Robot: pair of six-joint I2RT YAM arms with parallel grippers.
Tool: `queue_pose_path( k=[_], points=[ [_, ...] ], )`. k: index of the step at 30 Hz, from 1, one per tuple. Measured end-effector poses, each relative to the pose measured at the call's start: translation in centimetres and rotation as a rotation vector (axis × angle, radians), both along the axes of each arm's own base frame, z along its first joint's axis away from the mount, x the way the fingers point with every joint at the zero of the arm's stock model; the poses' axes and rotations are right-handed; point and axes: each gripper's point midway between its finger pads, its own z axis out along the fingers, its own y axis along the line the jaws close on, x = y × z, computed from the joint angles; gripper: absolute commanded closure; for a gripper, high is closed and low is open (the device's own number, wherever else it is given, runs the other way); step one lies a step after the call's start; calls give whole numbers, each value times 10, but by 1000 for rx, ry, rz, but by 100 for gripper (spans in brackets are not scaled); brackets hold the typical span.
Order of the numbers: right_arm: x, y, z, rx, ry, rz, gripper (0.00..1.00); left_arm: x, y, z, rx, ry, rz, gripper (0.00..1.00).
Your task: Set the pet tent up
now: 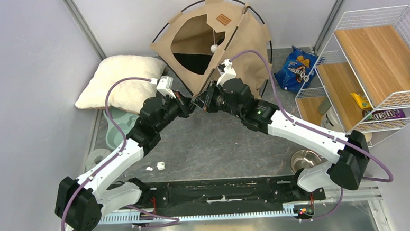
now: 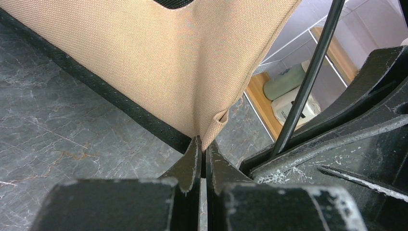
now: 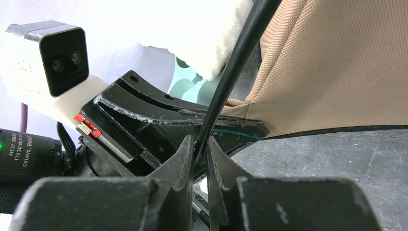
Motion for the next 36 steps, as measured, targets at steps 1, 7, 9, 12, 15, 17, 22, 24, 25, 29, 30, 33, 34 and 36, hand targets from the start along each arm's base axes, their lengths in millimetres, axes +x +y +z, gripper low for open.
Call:
queue_pose_path(
  k=[1,7,9,12,15,17,22,24,25,29,30,33,34,36],
  points=[
    [0,0,0,-1,0,0,89,0,0,0,0,0,0,98],
    [2,1,-1,1,-1,-5,100,0,0,0,4,-3,0,98],
    [4,0,-1,-1,-5,-18,100,0,0,0,7,-6,-1,98],
    [7,-2,1,-1,-23,-38,100,0,2,-1,16,-18,2,98],
    [10,-6,6,-2,-50,-56,100,-1,4,-3,28,-41,1,98],
    [12,-9,12,0,-69,-73,100,-3,5,-5,35,-65,-2,98],
    [20,-15,21,19,-98,-125,100,-5,7,-2,43,-131,-12,98],
    [23,-17,23,22,-106,-147,100,-5,7,0,47,-157,-15,98],
    [25,-19,24,21,-109,-161,100,-6,7,0,48,-168,-17,98],
    [29,-23,25,22,-115,-201,100,-9,9,2,52,-211,-28,98],
    [30,-23,25,25,-114,-208,100,-10,9,3,54,-221,-28,98],
    [31,-23,26,36,-114,-225,100,-11,10,4,58,-242,-26,98],
    [32,-23,27,41,-113,-228,100,-11,11,4,61,-247,-26,98],
    [33,-22,28,51,-111,-233,100,-11,11,3,65,-253,-25,98]
  ],
)
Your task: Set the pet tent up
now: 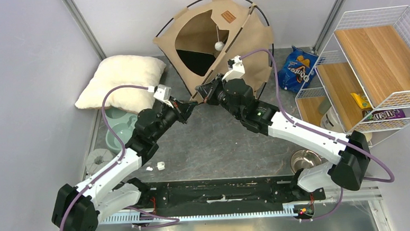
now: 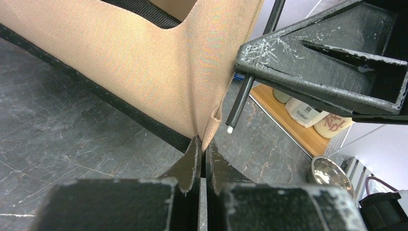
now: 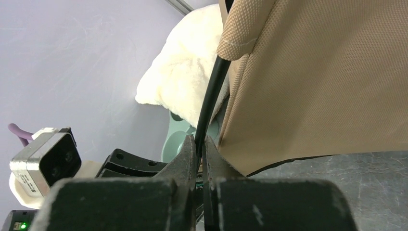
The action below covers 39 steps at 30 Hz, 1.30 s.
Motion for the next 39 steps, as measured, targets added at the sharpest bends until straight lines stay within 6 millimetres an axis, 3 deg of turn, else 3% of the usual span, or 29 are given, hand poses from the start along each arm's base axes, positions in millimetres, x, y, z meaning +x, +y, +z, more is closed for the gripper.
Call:
queue_pose_path(
  k=[39],
  points=[
    [12,3,3,77,-9,-78,100,3,4,-1,12,-24,25,98]
  ],
)
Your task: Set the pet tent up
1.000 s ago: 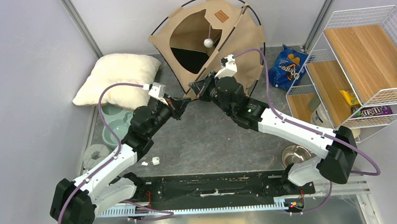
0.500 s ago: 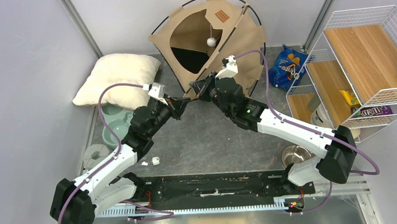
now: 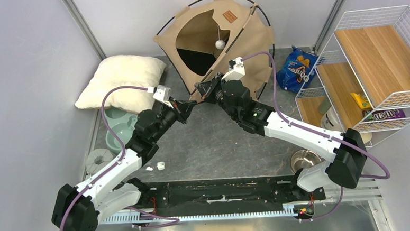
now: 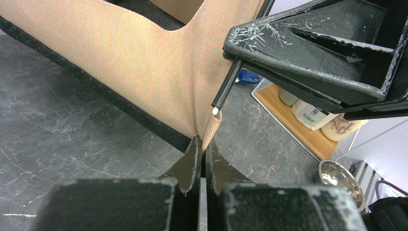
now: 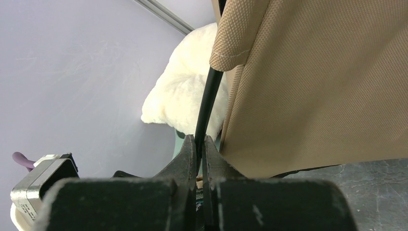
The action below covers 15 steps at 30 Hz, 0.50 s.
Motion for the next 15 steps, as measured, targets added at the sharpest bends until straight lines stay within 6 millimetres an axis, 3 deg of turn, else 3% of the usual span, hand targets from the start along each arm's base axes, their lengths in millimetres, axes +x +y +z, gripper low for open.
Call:
queue_pose_path(
  k=[15],
  points=[
    [1,-4,-15,-40,11,-14,100,0,1,-6,13,21,2,98]
  ],
)
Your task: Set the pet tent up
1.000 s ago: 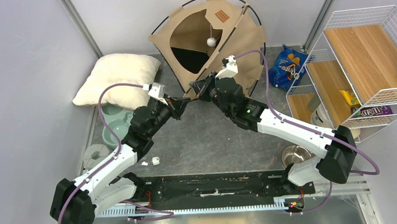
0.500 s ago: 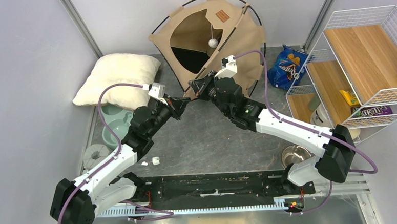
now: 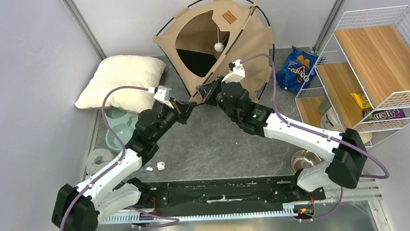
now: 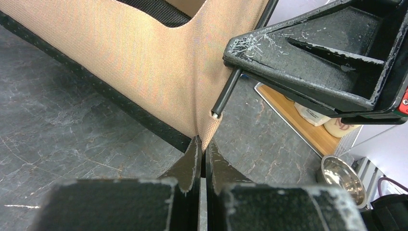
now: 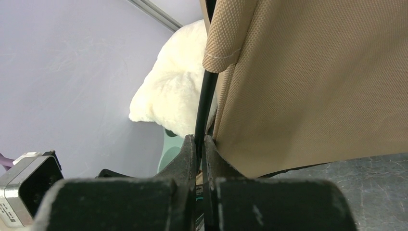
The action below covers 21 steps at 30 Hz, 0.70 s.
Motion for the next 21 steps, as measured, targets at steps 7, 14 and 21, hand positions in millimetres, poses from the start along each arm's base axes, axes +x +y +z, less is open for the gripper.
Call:
queue_pose_path(
  k=[7,14,21],
  points=[
    [-1,1,-2,-16,-5,10,100,0,0,-2,4,6,1,98],
    [-2,2,-3,-48,-20,34,100,1,-1,-4,21,32,-1,98],
    [-3,5,-2,-62,-34,79,100,2,-1,-3,35,52,-1,98]
  ],
)
